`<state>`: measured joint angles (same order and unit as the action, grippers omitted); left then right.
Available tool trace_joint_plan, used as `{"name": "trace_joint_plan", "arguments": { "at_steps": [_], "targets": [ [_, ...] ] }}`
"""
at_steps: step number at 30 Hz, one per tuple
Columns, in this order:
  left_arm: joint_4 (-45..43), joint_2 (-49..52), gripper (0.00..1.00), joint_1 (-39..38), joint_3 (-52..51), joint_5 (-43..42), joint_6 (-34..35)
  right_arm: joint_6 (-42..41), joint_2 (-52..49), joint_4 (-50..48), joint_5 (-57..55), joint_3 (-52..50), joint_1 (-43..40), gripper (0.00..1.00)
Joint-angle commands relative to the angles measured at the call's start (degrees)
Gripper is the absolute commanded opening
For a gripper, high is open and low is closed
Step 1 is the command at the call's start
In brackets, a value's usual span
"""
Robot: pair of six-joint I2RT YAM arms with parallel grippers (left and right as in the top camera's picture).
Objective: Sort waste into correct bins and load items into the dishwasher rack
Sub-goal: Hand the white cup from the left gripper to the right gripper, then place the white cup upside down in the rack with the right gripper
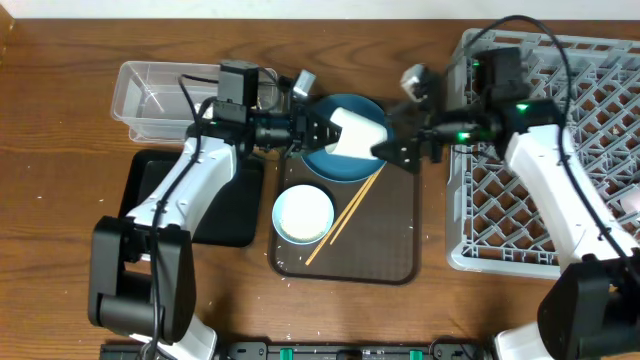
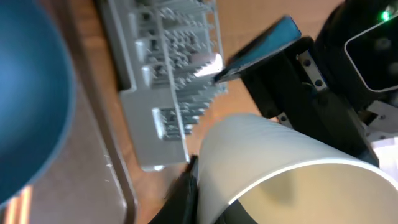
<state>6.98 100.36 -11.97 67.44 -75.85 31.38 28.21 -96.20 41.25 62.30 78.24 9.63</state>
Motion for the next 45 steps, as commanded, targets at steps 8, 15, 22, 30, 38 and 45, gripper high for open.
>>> {"name": "trace_joint_plan", "arguments": {
  "at_steps": [8, 15, 22, 30, 38, 45],
  "targets": [
    [-1.64, -0.13, 0.07, -0.22, 0.57, -6.05, 1.86, 1.92, -0.04, -1.42, 2.25, -0.26, 4.70, 0.99],
    [-3.28, -0.13, 0.08, -0.22, 0.57, -6.03, 3.26, 1.90, -0.04, -1.42, 2.25, -0.26, 4.59, 0.89],
    [-3.26, -0.13, 0.07, -0.22, 0.57, -6.01, 3.23, 1.86, -0.04, -1.44, 2.27, -0.26, 3.21, 0.74],
    [-3.23, -0.13, 0.27, -0.22, 0.57, -4.33, 2.43, 0.42, 0.00, -1.46, 2.86, -0.26, 0.94, 0.53],
    [-1.09, -0.17, 0.81, -0.22, 0.55, 5.55, -2.43, -11.13, 0.44, -1.16, -3.78, 0.13, -5.79, 0.20],
    [7.93, -3.58, 0.86, 1.46, 0.57, 20.81, -9.49, -17.55, 3.37, 8.68, -25.14, 5.86, -15.87, 0.10]
  ]
}}
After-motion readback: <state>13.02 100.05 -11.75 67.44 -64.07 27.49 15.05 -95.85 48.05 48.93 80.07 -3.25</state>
